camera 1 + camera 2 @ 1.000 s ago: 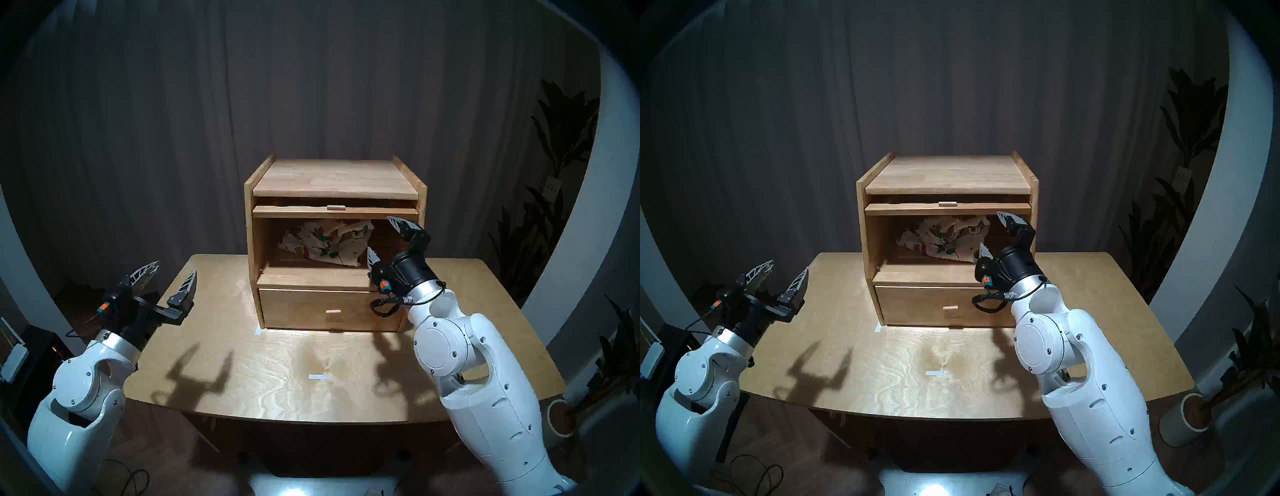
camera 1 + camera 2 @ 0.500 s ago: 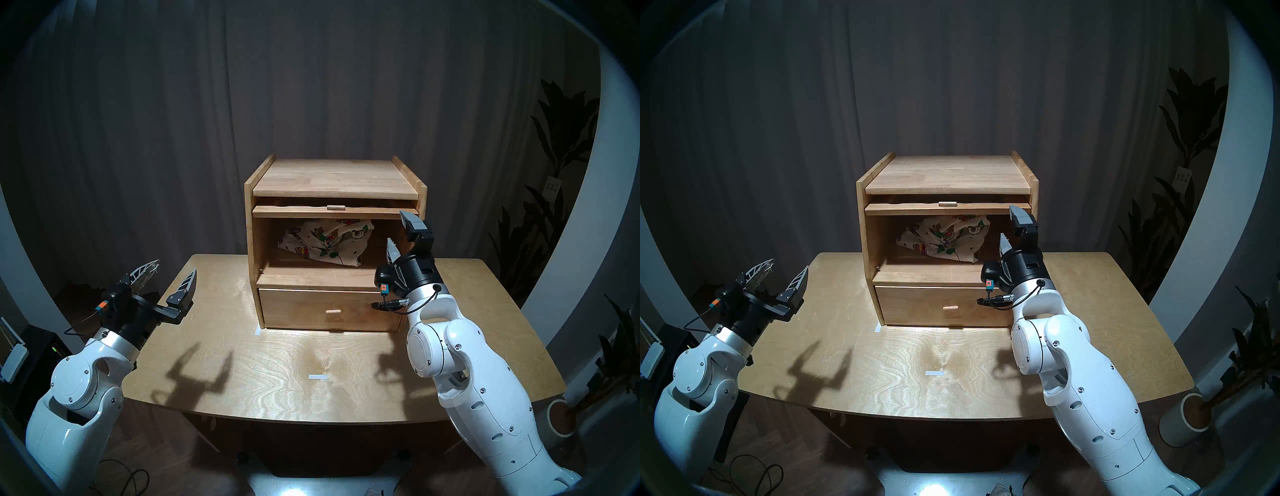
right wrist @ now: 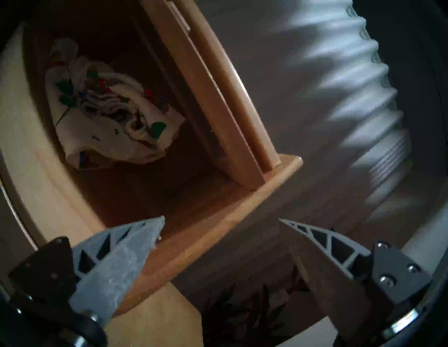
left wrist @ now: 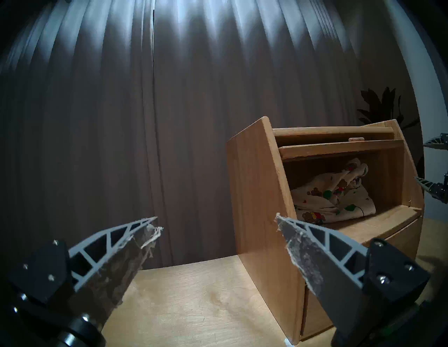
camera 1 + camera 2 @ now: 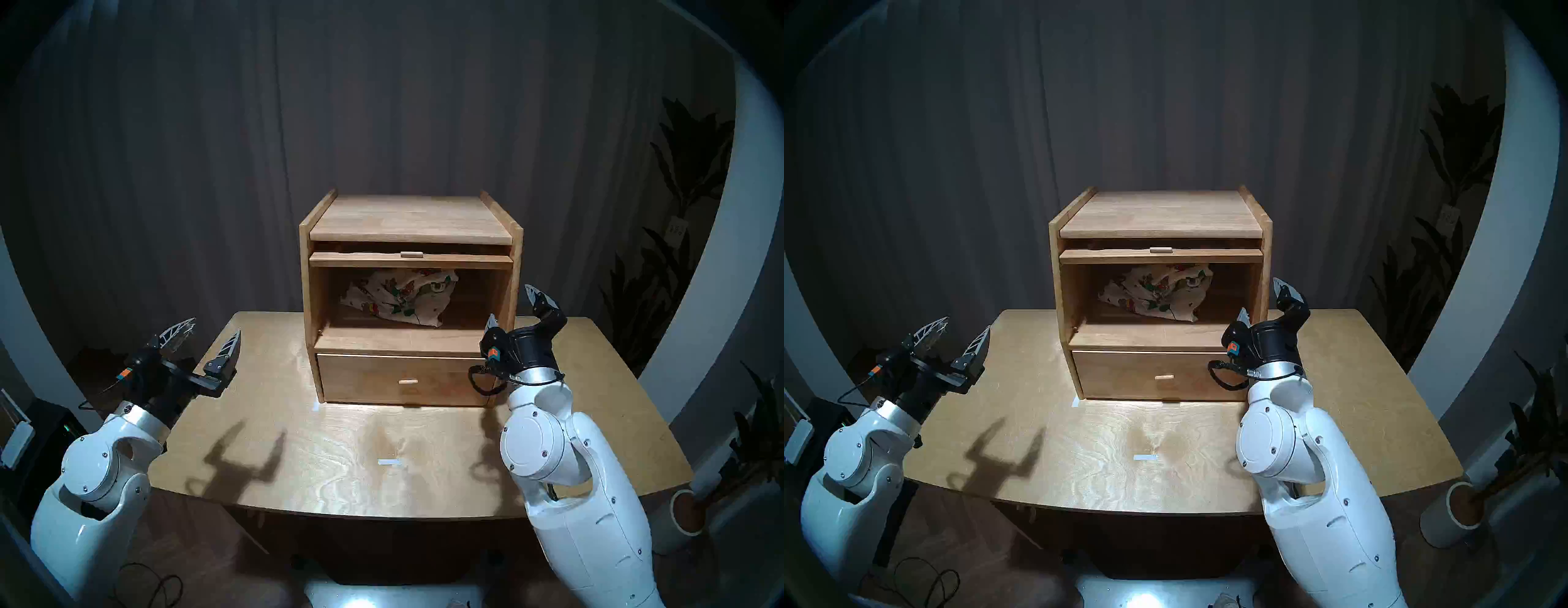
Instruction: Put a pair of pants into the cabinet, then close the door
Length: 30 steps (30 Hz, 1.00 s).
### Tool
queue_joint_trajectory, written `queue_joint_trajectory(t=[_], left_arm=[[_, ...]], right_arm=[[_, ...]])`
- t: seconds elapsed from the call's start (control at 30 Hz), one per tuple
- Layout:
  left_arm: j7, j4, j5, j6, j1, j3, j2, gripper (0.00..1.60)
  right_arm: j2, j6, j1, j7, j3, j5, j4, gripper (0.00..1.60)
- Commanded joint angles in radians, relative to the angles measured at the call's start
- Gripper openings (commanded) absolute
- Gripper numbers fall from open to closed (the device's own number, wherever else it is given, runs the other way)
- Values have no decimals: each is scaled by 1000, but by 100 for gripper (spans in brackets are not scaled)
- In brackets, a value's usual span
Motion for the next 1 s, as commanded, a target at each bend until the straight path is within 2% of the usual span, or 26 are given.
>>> queue_joint_trajectory(t=[0.0,0.1,0.2,0.23,0.37,0.4,0.57,0.63,0.8,0.97], left_arm=[[3,-12,4,-1,-5,-11,3,160],[4,-12,4,-1,-4,-11,3,160],[4,-13,5,-1,-4,-11,3,160],[4,-13,5,0,-4,-11,3,160],[5,-13,5,0,-4,-11,3,160],[5,-13,5,-1,-4,-11,3,160],[6,-13,6,0,-4,-11,4,160],[6,-13,6,0,-4,-11,4,160],[6,-14,6,0,-4,-11,4,160],[8,-15,7,1,-2,-12,4,160]], right_arm=[[102,12,64,-17,-51,-208,-60,160],[108,9,124,2,-75,-274,-23,160],[67,-17,137,21,-71,-334,10,160],[51,-23,166,35,-76,-342,35,160],[-1,-40,200,83,-71,-382,75,160],[-4,-46,207,73,-71,-404,90,160],[-56,-65,266,135,-67,-431,138,160],[-64,-67,286,140,-71,-460,157,160],[-103,-74,316,179,-60,-471,187,160],[-125,-70,383,203,-62,-470,293,160]])
